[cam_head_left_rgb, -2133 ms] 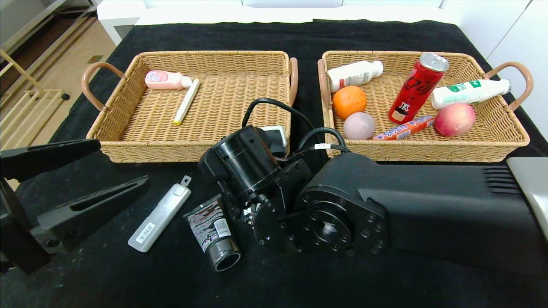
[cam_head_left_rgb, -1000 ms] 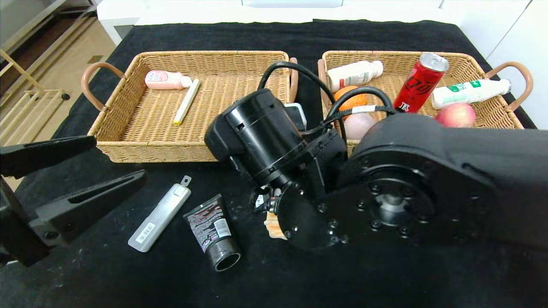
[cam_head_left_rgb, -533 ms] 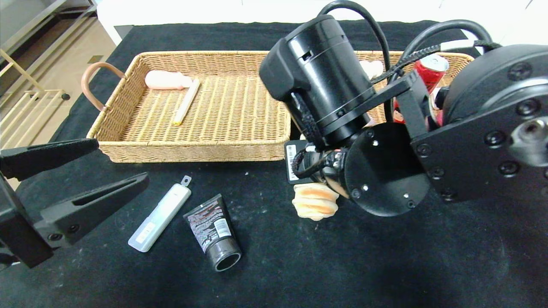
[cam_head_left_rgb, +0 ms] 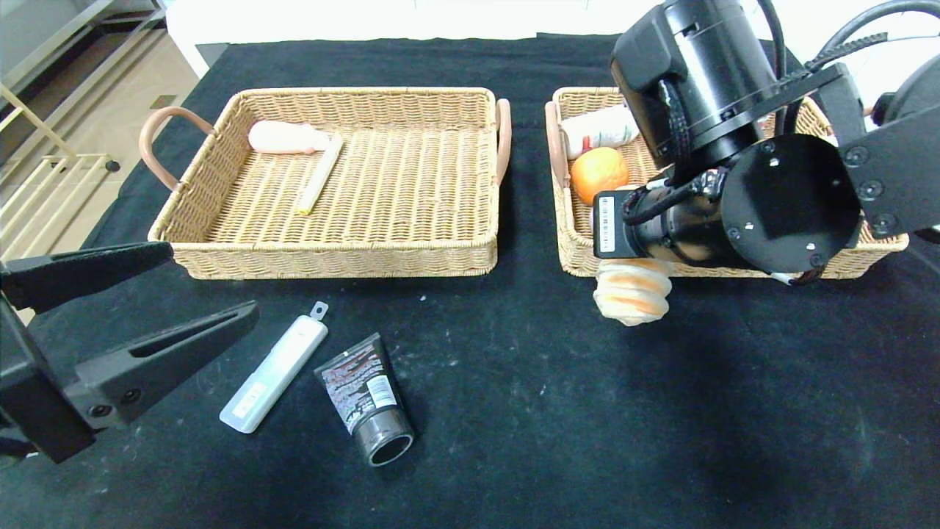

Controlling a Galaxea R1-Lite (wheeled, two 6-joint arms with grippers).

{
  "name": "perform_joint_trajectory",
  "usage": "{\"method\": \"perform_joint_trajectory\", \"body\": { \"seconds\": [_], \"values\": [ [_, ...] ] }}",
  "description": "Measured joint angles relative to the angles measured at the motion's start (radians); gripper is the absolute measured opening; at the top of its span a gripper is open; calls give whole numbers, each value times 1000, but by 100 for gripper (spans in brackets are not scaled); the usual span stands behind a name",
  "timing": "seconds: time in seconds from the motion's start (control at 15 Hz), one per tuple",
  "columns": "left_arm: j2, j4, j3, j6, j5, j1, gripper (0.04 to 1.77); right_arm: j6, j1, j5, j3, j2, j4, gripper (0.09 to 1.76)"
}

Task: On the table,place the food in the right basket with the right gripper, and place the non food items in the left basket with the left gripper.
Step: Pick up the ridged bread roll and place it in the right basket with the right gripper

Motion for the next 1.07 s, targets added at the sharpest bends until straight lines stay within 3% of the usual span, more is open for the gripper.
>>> {"method": "perform_joint_trajectory", "body": {
  "seconds": [0.27,0.73,1.07],
  "values": [
    [3,1,4,1,-2,-3,172,-90,-73,4,-53,-7,-14,34],
    [10,0,6,3,-3,-5,172,-353,-161,48,-86,37,-382,34],
    [19,0,9,4,-4,-5,172,-433,-198,67,-87,77,-491,34]
  ]
}}
